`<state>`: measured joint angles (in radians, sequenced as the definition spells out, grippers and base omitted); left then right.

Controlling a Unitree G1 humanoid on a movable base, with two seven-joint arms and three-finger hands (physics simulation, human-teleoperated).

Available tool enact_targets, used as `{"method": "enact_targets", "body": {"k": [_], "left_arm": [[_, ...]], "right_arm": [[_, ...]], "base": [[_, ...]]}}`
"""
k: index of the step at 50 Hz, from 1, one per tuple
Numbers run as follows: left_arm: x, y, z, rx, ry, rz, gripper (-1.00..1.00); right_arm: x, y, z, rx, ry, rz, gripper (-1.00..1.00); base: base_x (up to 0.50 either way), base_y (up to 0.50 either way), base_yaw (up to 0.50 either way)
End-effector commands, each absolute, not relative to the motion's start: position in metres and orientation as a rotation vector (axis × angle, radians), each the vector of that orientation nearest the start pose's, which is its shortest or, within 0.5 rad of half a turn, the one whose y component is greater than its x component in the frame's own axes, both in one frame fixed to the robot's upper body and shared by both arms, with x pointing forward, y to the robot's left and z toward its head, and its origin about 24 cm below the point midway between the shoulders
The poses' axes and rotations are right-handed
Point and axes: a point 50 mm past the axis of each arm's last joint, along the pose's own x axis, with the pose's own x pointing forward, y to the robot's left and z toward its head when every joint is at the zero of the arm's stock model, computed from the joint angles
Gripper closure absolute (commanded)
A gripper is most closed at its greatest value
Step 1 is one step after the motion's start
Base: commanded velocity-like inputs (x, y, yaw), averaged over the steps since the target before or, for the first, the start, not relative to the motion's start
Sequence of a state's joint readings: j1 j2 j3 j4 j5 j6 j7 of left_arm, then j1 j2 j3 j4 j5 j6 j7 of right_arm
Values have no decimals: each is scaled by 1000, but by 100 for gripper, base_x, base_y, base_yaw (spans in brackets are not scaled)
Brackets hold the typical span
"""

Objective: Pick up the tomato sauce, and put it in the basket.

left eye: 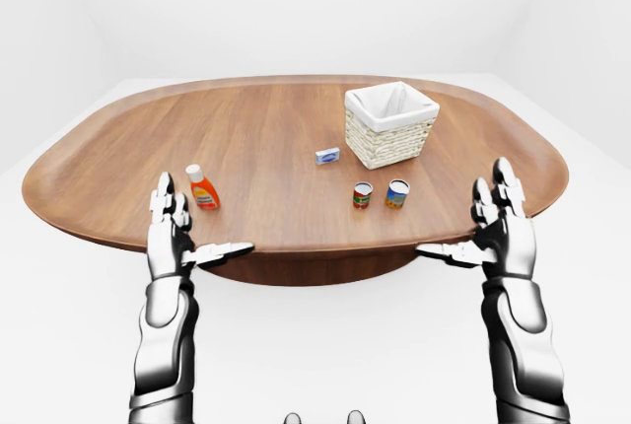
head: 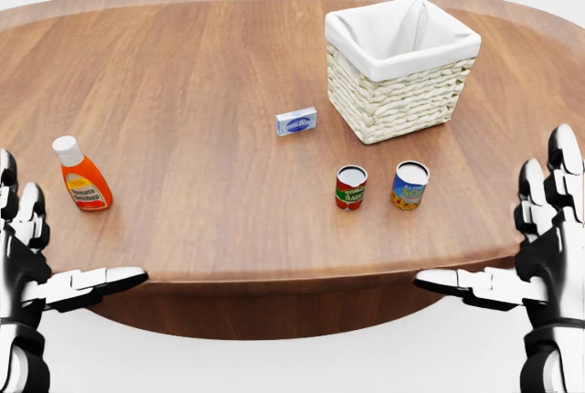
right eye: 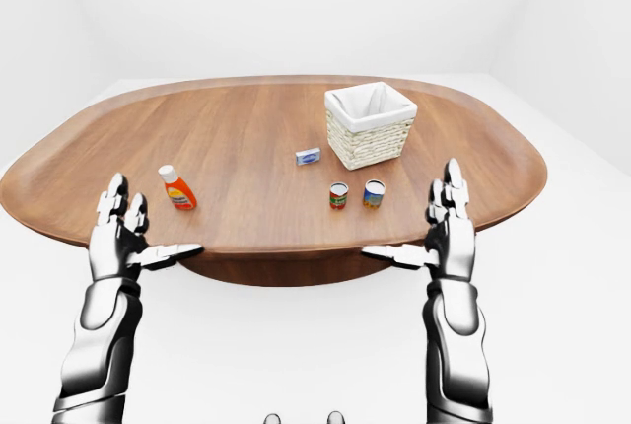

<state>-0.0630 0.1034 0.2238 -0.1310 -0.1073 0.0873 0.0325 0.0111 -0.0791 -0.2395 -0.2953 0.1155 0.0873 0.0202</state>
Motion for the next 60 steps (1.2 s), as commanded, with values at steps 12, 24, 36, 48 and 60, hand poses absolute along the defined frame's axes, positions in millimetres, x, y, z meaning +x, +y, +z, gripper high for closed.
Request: {"method": "enact_targets", "body": {"k": [12, 24, 36, 48, 60], "left_arm": [[236, 295, 125, -181, -297, 654, -100], [224, 307, 126, -235, -310, 763, -100], [219, 310, 125, -251, -327, 794, -100], [217, 310, 125, -245, -334, 810, -100], [218, 310, 124, -233, -340, 811, -100]], "right_arm": [[173, -292, 177, -4, -559, -472, -100], [164, -303, 181, 39, -593, -498, -100], [164, -302, 179, 55, -585, -480, -100], [166, -301, 176, 58, -574, -470, -100], [166, -300, 178, 59, -580, -461, -100]], "base": [[0, 0, 0], [0, 0, 0], [0, -2, 0], [0, -22, 0], [0, -22, 0]]}}
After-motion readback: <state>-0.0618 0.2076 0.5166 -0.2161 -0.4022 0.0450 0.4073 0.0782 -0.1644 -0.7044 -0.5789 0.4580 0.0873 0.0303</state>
